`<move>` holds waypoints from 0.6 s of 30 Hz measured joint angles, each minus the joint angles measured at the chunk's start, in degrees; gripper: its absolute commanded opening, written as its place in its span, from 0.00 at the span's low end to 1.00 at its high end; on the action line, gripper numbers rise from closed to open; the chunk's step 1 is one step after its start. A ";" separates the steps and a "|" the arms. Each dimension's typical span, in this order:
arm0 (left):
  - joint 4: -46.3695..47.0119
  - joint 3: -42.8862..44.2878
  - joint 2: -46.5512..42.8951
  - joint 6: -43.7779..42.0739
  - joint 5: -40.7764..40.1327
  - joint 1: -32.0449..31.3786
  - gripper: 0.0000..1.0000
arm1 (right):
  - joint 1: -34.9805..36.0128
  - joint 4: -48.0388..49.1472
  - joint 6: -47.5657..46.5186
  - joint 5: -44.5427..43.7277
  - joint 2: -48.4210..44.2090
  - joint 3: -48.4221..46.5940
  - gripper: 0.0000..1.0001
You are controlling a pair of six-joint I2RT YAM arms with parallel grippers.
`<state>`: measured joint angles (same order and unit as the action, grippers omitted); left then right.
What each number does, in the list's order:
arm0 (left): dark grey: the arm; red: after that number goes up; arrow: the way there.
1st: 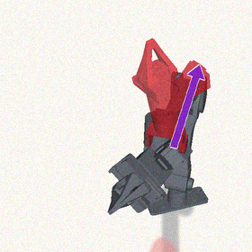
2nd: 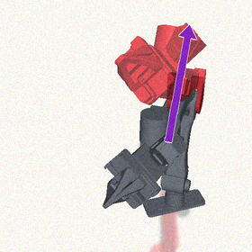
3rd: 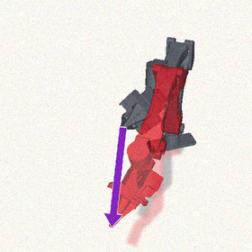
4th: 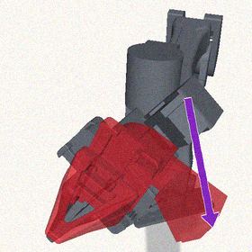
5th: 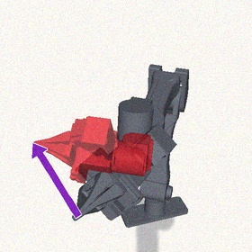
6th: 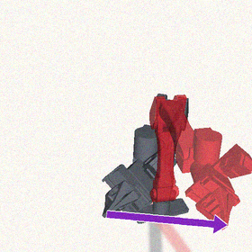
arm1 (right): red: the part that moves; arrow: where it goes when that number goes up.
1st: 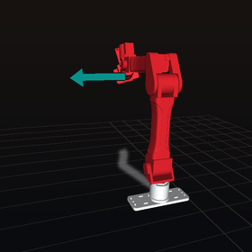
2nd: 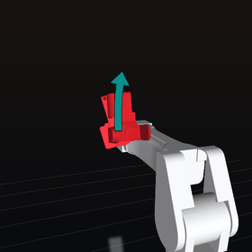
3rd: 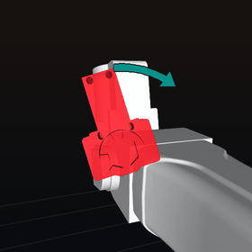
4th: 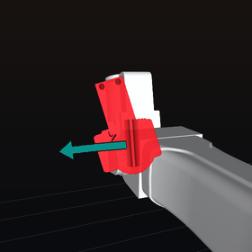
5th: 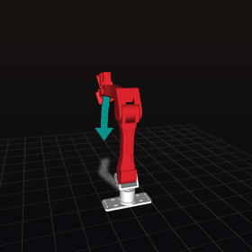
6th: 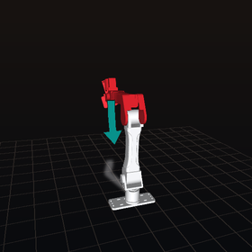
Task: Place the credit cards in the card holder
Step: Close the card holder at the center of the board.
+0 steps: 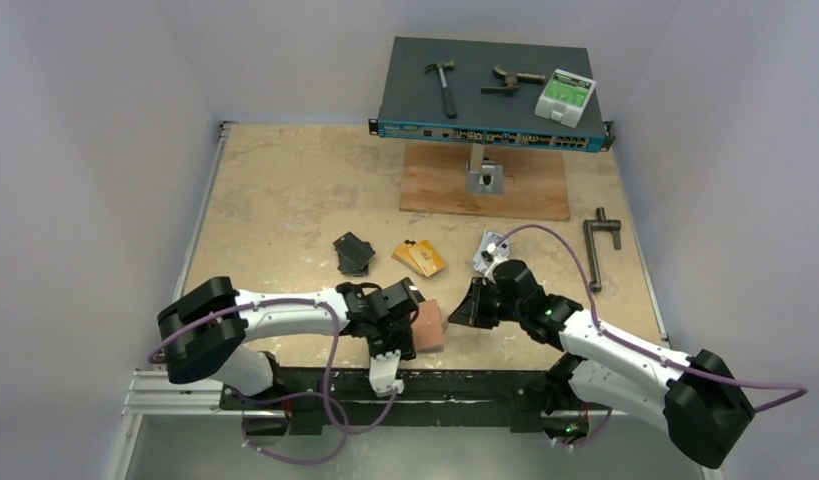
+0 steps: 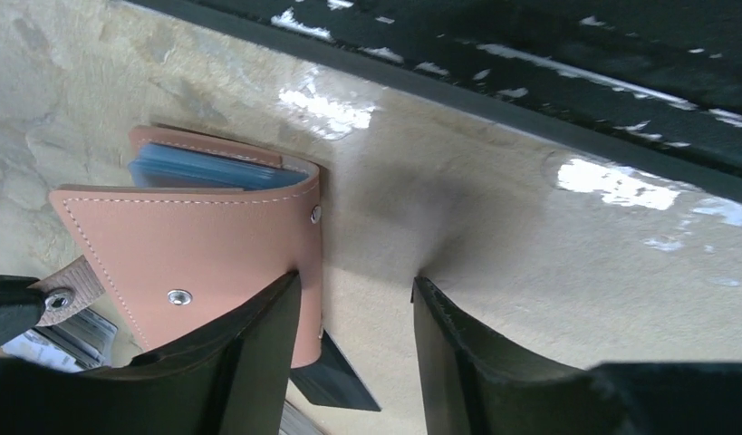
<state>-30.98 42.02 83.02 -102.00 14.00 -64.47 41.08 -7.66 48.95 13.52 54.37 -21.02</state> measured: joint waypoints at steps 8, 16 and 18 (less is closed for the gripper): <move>0.92 3.48 3.54 3.89 -4.28 -1.36 0.52 | -0.02 0.61 0.00 1.33 0.09 -0.28 0.00; 3.23 3.52 3.52 6.91 -4.63 -1.70 0.52 | -0.11 2.62 -0.63 2.86 5.62 -0.46 0.00; 3.45 3.52 3.54 7.04 -4.46 -1.70 0.52 | -0.11 2.67 -1.11 3.04 7.32 -1.01 0.00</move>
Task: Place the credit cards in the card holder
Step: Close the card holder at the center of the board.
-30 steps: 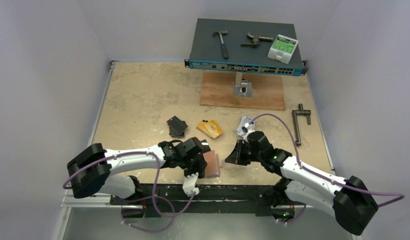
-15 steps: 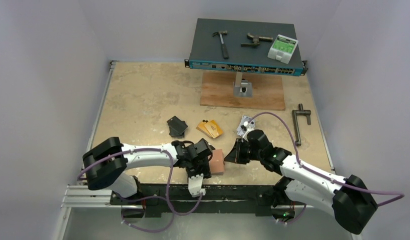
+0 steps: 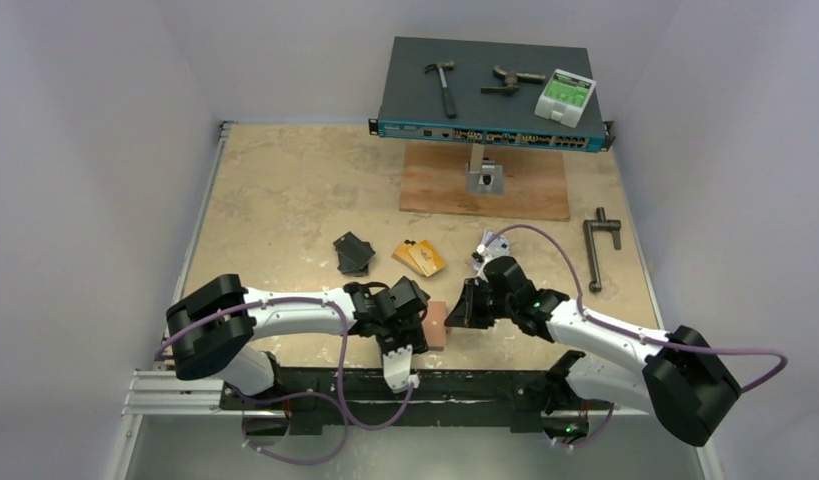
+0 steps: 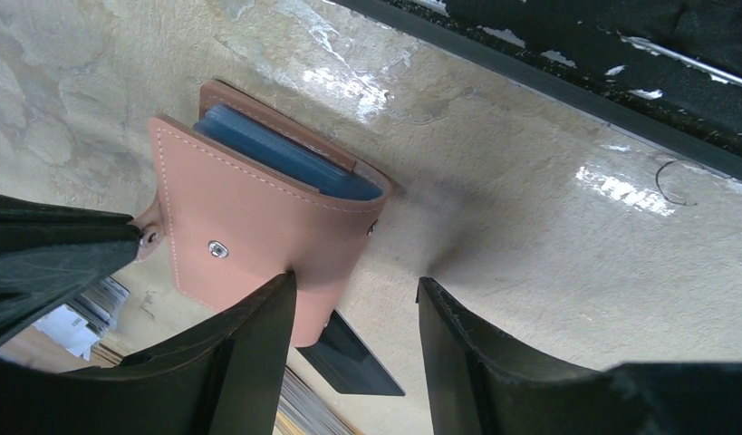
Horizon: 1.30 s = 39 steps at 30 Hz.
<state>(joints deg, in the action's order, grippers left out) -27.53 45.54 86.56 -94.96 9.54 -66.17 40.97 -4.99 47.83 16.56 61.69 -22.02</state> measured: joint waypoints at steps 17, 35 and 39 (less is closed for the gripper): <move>2.14 0.52 1.03 4.70 2.62 -0.09 0.27 | 1.95 1.20 -3.56 1.38 12.66 -6.25 0.01; 2.19 0.85 1.55 10.64 2.29 -1.03 0.26 | 2.45 0.68 -3.85 0.94 12.46 -6.93 0.17; 2.19 0.85 1.55 11.10 2.29 -1.03 0.25 | 2.43 -0.24 -3.80 0.90 11.13 -6.93 0.16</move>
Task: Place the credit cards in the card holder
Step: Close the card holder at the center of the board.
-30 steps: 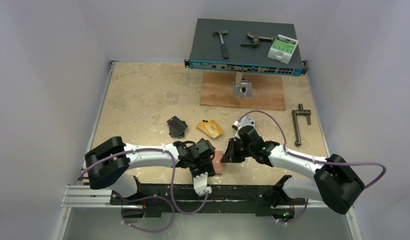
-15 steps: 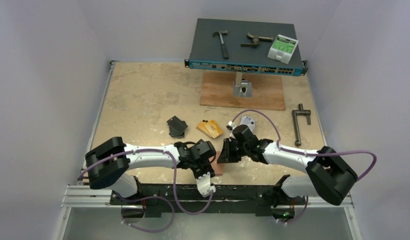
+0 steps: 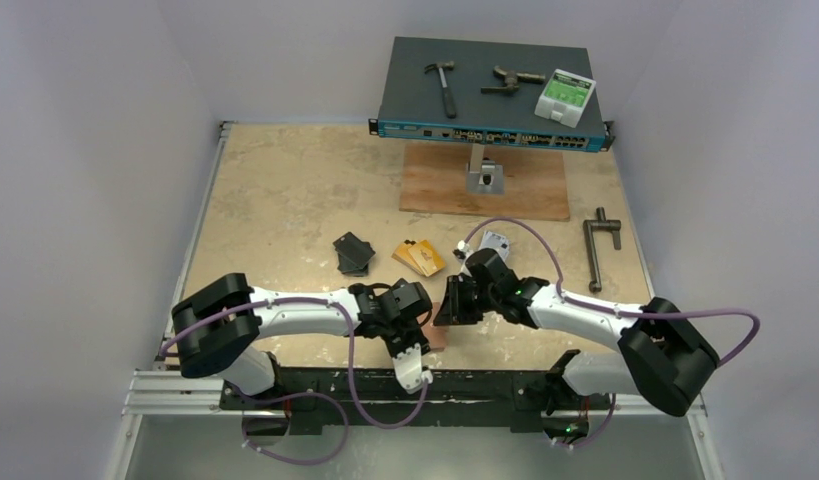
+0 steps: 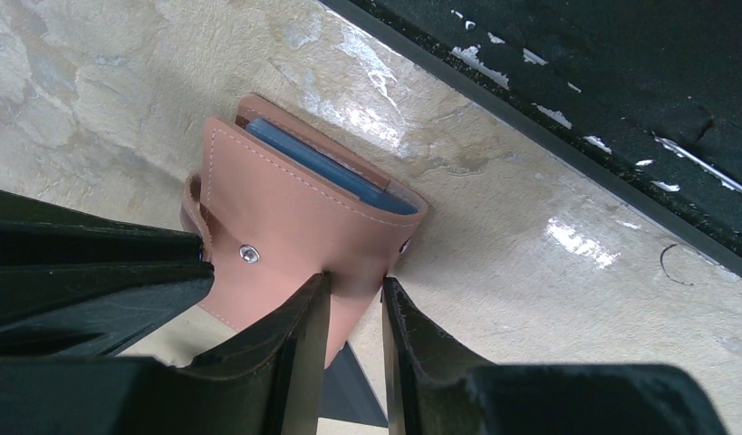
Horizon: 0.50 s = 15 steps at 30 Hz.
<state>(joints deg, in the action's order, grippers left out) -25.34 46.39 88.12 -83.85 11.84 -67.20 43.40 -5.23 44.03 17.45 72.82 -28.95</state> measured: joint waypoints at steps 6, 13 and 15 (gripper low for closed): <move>-0.11 0.11 0.17 0.46 -0.04 0.00 0.25 | 0.00 -0.07 0.07 0.04 -0.22 -0.07 0.03; -1.11 1.16 0.92 1.79 -0.04 0.00 0.23 | 0.04 -2.25 -0.26 -1.40 -0.15 -1.40 0.30; -1.29 1.27 0.98 1.90 -0.04 0.00 0.22 | 0.07 -4.37 -0.81 -2.84 -0.55 -2.71 0.32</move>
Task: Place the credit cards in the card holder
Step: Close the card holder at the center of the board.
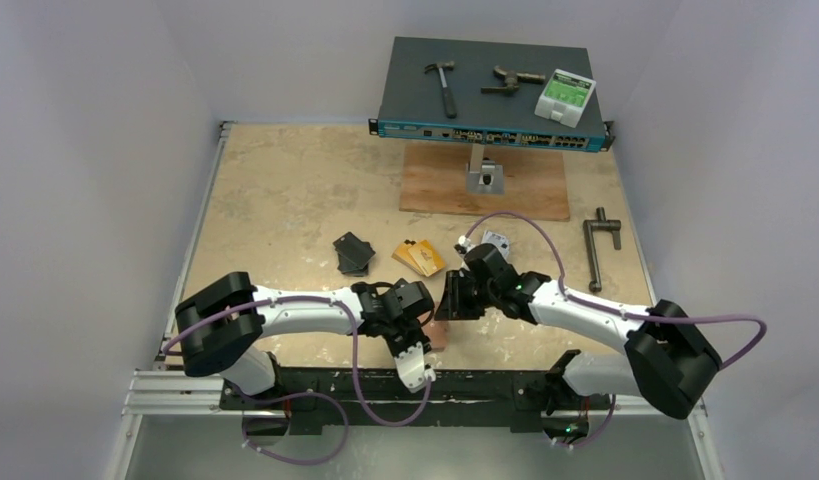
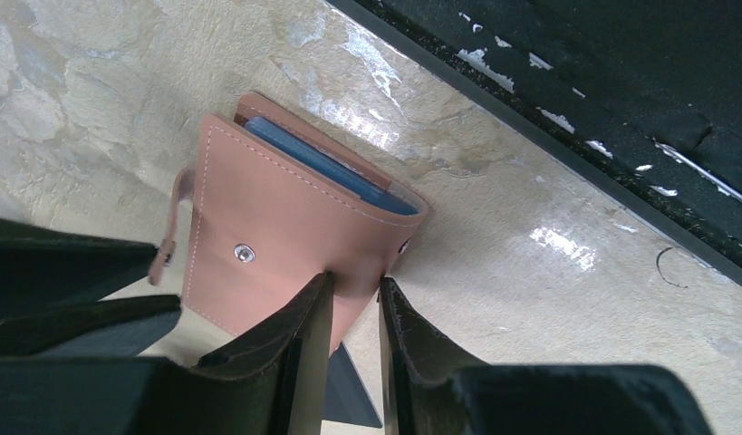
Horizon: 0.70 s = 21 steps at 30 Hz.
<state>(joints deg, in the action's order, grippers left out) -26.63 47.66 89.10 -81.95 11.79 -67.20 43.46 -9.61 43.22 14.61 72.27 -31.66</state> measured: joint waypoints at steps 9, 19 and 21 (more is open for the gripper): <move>-0.07 0.07 0.07 0.50 -0.02 0.00 0.21 | 0.20 -6.80 -0.92 -5.05 -3.28 -3.67 0.29; -0.35 0.39 0.31 1.07 -0.04 0.04 0.21 | 4.26 -13.53 -2.19 -9.42 0.76 -8.24 0.26; -0.39 0.46 0.35 1.40 -0.04 0.04 0.21 | 4.50 -14.34 -2.32 -10.16 0.83 -8.72 0.23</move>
<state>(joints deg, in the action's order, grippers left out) -27.03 48.12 89.45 -80.55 11.75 -67.16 47.97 -23.94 40.91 4.45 73.10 -40.38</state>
